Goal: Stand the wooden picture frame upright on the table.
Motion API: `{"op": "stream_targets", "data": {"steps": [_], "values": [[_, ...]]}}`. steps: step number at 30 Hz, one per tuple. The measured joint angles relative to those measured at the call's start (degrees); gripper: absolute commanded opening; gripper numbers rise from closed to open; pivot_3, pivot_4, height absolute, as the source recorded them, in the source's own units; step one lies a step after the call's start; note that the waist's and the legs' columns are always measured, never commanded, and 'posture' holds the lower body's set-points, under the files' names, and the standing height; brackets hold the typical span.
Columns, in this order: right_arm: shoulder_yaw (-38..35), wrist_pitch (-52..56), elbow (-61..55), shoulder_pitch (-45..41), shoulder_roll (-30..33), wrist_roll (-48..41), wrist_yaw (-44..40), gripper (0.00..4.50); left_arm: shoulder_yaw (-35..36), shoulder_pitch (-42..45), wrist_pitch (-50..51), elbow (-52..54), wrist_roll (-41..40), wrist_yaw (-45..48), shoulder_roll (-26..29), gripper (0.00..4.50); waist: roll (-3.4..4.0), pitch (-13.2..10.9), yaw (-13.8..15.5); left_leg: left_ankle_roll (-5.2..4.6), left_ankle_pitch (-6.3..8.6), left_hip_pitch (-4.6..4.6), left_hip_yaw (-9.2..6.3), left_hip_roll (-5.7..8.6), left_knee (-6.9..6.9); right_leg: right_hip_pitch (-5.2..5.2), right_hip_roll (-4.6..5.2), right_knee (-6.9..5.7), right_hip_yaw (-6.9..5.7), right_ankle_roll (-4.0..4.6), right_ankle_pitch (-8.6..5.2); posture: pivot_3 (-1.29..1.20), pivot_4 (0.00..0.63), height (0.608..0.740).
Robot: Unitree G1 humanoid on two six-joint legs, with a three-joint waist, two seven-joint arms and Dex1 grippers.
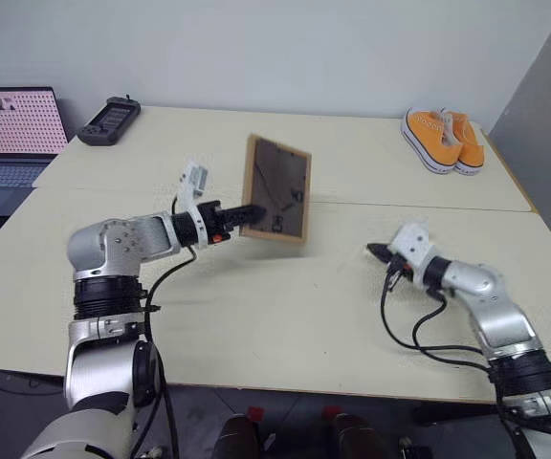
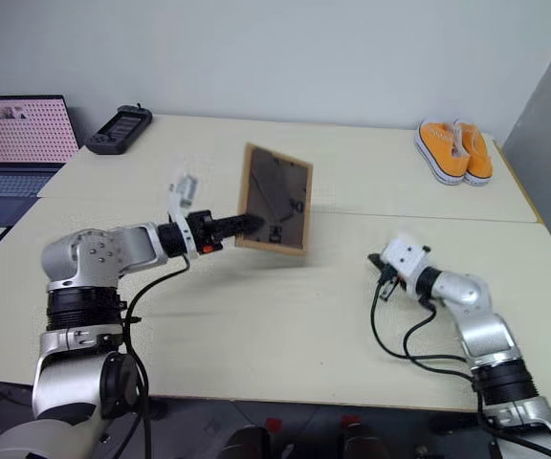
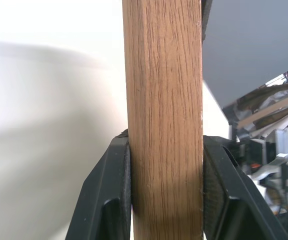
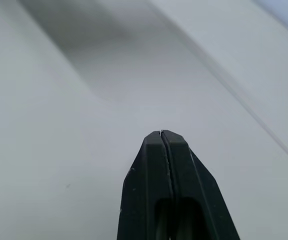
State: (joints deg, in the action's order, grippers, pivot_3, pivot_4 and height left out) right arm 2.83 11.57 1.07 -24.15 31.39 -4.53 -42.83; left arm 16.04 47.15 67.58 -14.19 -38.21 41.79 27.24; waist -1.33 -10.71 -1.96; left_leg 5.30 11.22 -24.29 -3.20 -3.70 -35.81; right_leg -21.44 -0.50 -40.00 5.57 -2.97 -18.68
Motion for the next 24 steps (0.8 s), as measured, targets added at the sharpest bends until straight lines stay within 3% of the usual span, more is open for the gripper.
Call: {"op": "stream_targets", "data": {"steps": [6, 11, 17, 24], "values": [[-6.22, 17.67, -12.51, -7.55, -1.85, -13.46, 1.80, 2.23, -2.34, -5.72, -3.55, 10.78, -0.82, 3.94, 1.81, 1.29, 0.05, -0.04, -0.04, -0.02, 0.01, -0.04, -0.03, -0.02, -0.01, -0.03, -0.01, -0.02, -0.03, 0.00, 0.00, 0.00, 0.150, 0.740], [-10.20, 29.10, -19.05, -17.46, -7.59, -24.10, 8.02, 3.59, -2.63, -6.63, -3.83, 17.31, -3.68, 4.72, 2.13, 1.29, 0.05, -0.04, 0.01, -0.03, 0.02, -0.08, -0.05, -0.01, -0.02, -0.05, 0.00, 0.00, -0.03, 0.00, 0.00, 0.00, 0.150, 0.740], [-12.20, 36.31, -20.45, -24.03, -13.91, -32.24, 15.54, 3.59, -4.04, -6.33, -3.84, 20.51, -5.33, 5.01, 2.14, 1.29, 0.05, -0.04, 0.13, -0.05, 0.02, -0.10, -0.06, 0.00, -0.02, -0.07, 0.00, 0.00, -0.05, 0.00, 0.00, 0.00, 0.150, 0.740], [-10.47, 36.29, -19.54, -24.14, -15.69, -32.76, 17.15, 3.59, -5.22, -4.29, -3.82, 21.07, -6.91, 4.45, 2.06, 1.29, 0.06, -0.04, -0.01, -0.05, 0.02, -0.27, -0.03, -0.02, 0.03, -0.34, -0.03, -0.03, -0.03, 0.00, 0.00, 0.00, 0.150, 0.740]]}}
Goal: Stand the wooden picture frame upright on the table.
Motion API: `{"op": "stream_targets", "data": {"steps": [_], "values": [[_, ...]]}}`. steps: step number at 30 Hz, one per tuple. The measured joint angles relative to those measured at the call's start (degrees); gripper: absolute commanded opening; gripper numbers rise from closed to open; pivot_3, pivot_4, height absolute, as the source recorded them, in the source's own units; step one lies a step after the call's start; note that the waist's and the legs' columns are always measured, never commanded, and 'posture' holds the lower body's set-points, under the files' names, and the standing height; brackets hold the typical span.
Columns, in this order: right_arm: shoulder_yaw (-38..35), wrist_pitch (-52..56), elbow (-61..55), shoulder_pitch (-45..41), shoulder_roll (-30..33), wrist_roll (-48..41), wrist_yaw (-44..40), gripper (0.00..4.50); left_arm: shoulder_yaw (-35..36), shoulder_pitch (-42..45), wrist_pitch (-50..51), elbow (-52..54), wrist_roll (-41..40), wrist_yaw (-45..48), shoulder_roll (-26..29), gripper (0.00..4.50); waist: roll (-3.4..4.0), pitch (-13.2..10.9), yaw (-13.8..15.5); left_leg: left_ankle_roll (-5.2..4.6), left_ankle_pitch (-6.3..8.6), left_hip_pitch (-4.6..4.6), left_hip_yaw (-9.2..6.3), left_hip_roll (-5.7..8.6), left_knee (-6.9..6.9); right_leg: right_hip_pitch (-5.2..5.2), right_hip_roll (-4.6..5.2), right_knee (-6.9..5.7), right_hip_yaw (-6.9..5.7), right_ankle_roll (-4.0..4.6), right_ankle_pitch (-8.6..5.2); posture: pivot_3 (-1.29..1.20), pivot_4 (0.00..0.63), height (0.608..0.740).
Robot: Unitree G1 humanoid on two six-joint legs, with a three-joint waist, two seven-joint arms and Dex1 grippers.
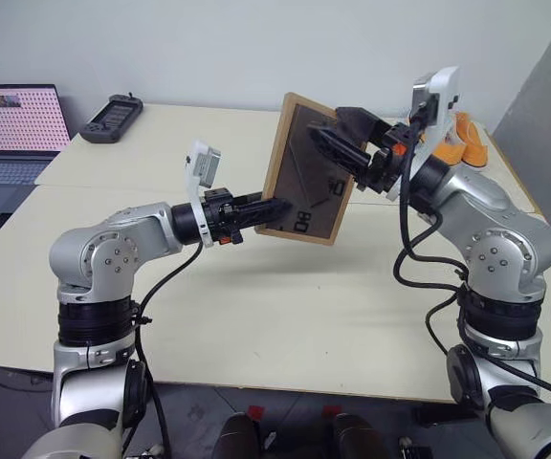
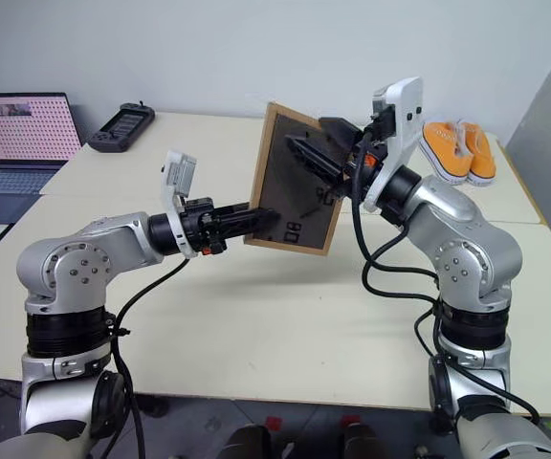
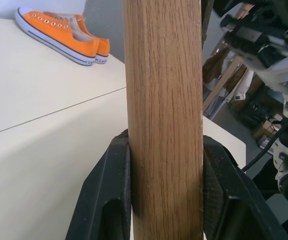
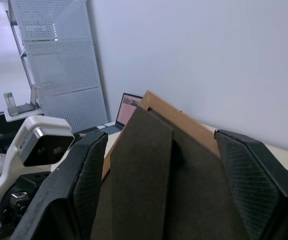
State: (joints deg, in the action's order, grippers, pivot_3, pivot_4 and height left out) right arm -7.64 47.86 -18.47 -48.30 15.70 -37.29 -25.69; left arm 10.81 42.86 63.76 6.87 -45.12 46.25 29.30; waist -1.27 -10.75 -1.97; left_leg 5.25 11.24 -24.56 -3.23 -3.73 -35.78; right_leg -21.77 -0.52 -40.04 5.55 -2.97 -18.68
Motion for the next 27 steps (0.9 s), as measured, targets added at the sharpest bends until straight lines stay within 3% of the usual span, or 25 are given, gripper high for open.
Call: {"op": "stream_targets", "data": {"steps": [11, 27], "values": [[2.17, -1.04, -0.21, 2.01, -1.30, -0.15, 0.96, 3.59, -0.73, 0.97, -0.18, -1.22, 0.18, -0.81, 0.02, 1.29, 0.01, 0.00, 0.02, 0.01, 0.00, -0.26, 0.01, 0.01, 0.01, -0.26, 0.01, 0.00, 0.00, 0.01, 0.00, 0.00, 0.150, 0.740], [-0.47, 4.11, -5.00, 5.06, 1.46, -4.49, 6.47, 3.59, -5.57, 5.23, -8.91, -15.02, 5.85, 3.31, 0.20, 1.29, 0.01, -0.01, 0.07, 0.00, 0.00, -0.31, 0.03, 0.01, 0.02, -0.35, 0.00, -0.02, 0.01, 0.01, 0.00, 0.00, 0.150, 0.740]]}}
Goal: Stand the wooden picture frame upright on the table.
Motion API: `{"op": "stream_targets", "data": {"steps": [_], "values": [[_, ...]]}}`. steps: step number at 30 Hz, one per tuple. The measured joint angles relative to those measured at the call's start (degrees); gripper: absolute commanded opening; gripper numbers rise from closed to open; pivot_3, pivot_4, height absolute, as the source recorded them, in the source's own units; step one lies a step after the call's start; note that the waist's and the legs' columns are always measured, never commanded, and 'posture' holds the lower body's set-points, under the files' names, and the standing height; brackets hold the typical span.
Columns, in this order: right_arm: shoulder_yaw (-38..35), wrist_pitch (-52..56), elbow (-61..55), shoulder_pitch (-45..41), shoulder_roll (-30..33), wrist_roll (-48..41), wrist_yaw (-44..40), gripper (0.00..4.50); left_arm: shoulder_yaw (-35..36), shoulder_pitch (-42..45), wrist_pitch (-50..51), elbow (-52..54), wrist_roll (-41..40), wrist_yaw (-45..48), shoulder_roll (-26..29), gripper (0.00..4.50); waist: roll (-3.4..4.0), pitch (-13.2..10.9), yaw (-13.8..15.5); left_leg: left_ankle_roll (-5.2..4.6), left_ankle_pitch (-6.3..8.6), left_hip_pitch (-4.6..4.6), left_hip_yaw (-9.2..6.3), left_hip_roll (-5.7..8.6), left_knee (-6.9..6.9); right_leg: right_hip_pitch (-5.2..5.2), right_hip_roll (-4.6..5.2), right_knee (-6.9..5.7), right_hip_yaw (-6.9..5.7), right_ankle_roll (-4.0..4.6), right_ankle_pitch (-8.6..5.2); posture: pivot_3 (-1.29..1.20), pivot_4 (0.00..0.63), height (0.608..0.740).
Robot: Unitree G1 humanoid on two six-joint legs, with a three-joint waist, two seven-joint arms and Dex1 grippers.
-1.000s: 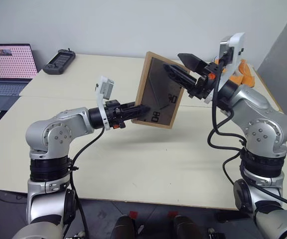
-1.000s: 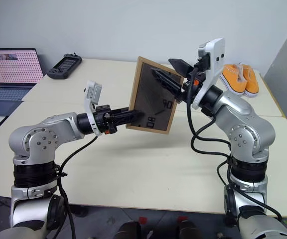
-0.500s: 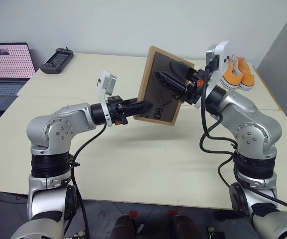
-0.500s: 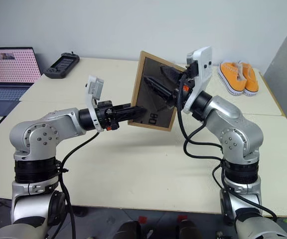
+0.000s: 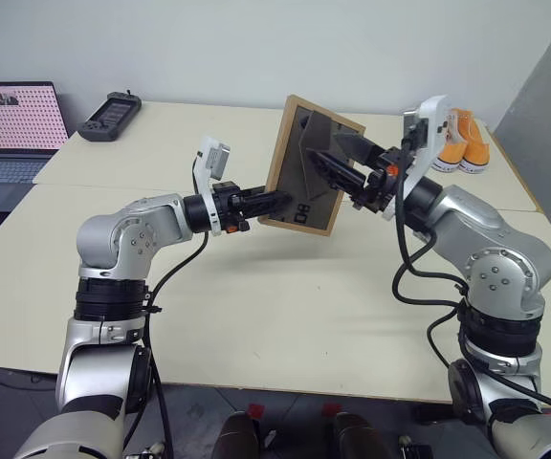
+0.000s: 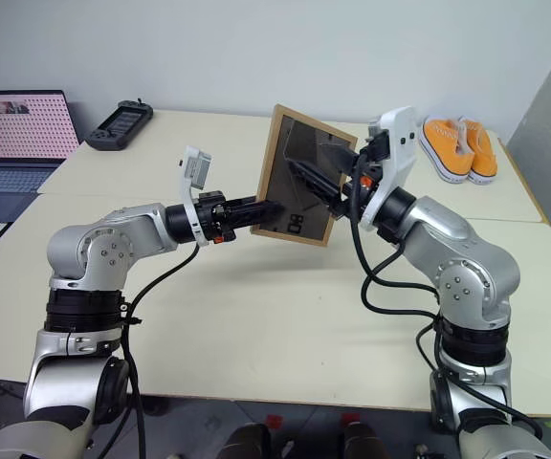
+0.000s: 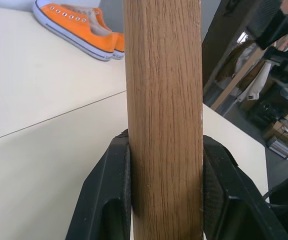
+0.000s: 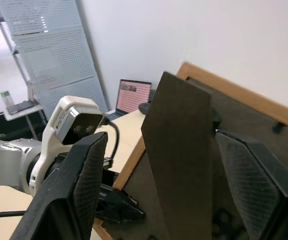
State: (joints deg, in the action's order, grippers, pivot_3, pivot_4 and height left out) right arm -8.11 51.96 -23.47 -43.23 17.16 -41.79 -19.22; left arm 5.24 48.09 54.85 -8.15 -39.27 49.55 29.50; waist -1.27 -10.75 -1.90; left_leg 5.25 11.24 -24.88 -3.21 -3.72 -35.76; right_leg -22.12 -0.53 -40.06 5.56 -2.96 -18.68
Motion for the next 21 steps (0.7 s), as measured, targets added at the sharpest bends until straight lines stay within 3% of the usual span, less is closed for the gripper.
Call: {"op": "stream_targets", "data": {"steps": [21], "values": [[2.77, -3.60, 2.84, 0.23, -1.91, 1.29, 0.53, 3.59, 0.16, 2.25, 1.32, 2.26, -1.20, 0.14, -1.72, 1.29, 0.00, 0.00, -0.05, 0.00, 0.00, -0.01, 0.00, -0.01, 0.00, -0.01, -0.01, -0.01, 0.00, 0.00, 0.00, 0.00, 0.150, 0.740]]}}
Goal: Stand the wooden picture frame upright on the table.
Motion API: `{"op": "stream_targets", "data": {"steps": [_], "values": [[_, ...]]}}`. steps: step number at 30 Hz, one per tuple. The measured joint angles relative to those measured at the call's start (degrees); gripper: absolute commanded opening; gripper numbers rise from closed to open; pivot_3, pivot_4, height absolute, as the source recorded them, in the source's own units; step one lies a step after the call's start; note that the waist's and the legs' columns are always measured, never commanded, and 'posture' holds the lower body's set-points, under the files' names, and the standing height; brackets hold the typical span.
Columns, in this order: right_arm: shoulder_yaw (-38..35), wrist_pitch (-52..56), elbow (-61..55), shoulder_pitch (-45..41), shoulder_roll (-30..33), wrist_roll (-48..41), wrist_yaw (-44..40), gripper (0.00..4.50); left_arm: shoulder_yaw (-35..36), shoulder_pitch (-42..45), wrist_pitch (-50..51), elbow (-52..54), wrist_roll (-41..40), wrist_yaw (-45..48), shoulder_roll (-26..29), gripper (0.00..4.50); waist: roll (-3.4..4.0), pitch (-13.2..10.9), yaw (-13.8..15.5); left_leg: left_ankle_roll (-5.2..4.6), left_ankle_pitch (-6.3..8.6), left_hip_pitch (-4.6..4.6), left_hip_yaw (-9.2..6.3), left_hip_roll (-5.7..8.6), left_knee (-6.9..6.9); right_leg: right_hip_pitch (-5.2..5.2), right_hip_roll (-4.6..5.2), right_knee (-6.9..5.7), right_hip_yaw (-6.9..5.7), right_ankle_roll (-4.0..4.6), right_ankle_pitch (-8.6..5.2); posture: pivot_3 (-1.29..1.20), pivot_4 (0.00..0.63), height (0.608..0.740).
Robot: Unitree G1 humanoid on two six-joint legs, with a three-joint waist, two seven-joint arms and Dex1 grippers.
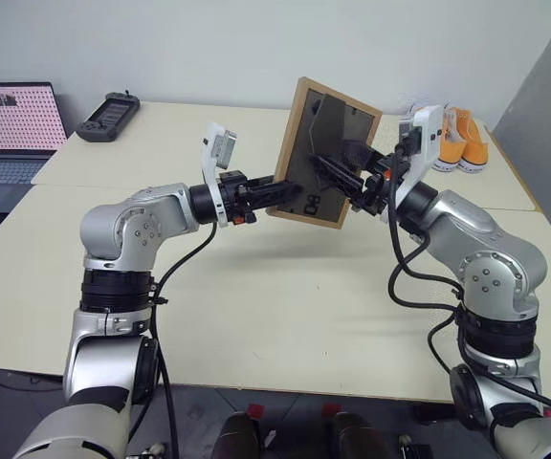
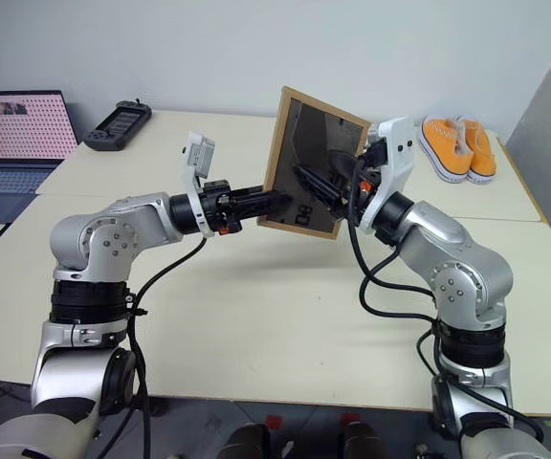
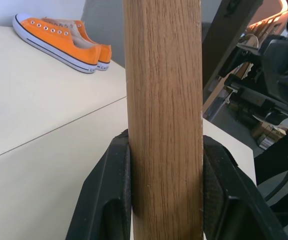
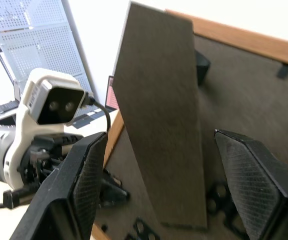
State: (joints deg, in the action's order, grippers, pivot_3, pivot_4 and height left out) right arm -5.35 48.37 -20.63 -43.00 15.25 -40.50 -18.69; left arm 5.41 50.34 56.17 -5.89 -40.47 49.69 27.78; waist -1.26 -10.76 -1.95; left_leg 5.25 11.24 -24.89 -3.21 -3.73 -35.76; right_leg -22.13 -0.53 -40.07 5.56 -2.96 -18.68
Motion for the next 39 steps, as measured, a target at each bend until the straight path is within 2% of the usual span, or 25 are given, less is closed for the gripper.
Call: {"op": "stream_targets", "data": {"steps": [9, 17, 24, 29, 33, 34, 37, 39], "values": [[-0.20, 1.39, -2.07, -0.35, -0.47, -1.26, 1.81, 3.59, -0.05, 0.51, -1.04, -2.07, 0.48, 0.08, 0.00, 1.29, 0.00, 0.00, 0.03, 0.00, 0.00, 0.00, 0.00, 0.00, 0.00, 0.00, 0.00, 0.00, 0.00, 0.00, 0.00, 0.00, 0.150, 0.740], [-2.28, 3.76, -5.32, 1.20, 1.56, -3.57, 3.59, 3.59, -0.56, 3.35, -3.78, -8.35, 2.80, 1.10, -0.12, 1.29, 0.00, 0.00, 0.05, 0.00, 0.00, 0.00, 0.00, 0.00, 0.00, 0.00, 0.00, 0.01, 0.00, 0.00, 0.00, 0.00, 0.150, 0.740], [-1.47, 2.81, -5.45, 1.46, 2.79, -2.43, 3.39, 3.59, -0.60, 4.59, -3.86, -9.23, 2.87, 1.29, -0.56, 1.29, 0.00, 0.00, 0.03, -0.01, 0.00, -0.01, 0.00, 0.00, 0.01, -0.01, 0.00, 0.01, 0.00, 0.00, 0.00, 0.00, 0.150, 0.740], [3.98, -1.75, -3.81, 3.59, 11.76, 5.28, -1.91, 3.59, -0.58, 4.59, -2.90, -7.47, 2.22, 1.53, -0.65, 1.29, 0.00, 0.00, 0.26, 0.00, 0.00, -0.04, 0.01, 0.02, -0.01, 0.00, 0.01, 0.06, 0.00, -0.01, 0.00, 0.00, 0.150, 0.740], [4.94, -9.01, -3.44, 10.22, 25.58, 12.45, -12.12, 3.59, -0.12, 4.22, -0.44, -6.50, 1.59, 1.21, 1.05, 1.29, 0.00, -0.01, 0.23, -0.01, 0.01, -0.08, 0.02, 0.04, 0.00, 0.00, 0.02, 0.13, 0.02, -0.01, -0.01, 0.00, 0.150, 0.740], [4.93, -10.86, -2.99, 11.00, 27.16, 13.62, -13.76, 3.59, 0.30, 4.04, 0.14, -6.46, 1.52, 0.98, 1.59, 1.29, 0.00, -0.02, 0.14, -0.01, 0.01, -0.07, 0.02, 0.03, 0.00, 0.00, 0.01, 0.13, 0.02, -0.01, -0.01, 0.00, 0.150, 0.740], [5.96, -24.51, 2.25, 13.36, 32.95, 22.05, -19.67, 3.59, 1.48, 2.76, 4.93, -4.65, -0.32, 0.52, 3.05, 1.29, 0.02, -0.03, -0.54, -0.01, 0.01, -0.02, 0.04, 0.02, -0.01, -0.01, -0.01, 0.10, 0.05, -0.02, -0.01, 0.00, 0.150, 0.740], [6.72, -33.58, 6.60, 13.56, 33.74, 26.84, -20.99, 3.59, 1.96, 1.43, 8.71, -2.92, -1.95, -0.34, 3.95, 1.29, 0.02, -0.03, -1.01, -0.01, 0.00, 0.00, 0.04, 0.01, -0.01, 0.00, -0.02, 0.06, 0.06, -0.02, -0.01, 0.00, 0.150, 0.740]]}}
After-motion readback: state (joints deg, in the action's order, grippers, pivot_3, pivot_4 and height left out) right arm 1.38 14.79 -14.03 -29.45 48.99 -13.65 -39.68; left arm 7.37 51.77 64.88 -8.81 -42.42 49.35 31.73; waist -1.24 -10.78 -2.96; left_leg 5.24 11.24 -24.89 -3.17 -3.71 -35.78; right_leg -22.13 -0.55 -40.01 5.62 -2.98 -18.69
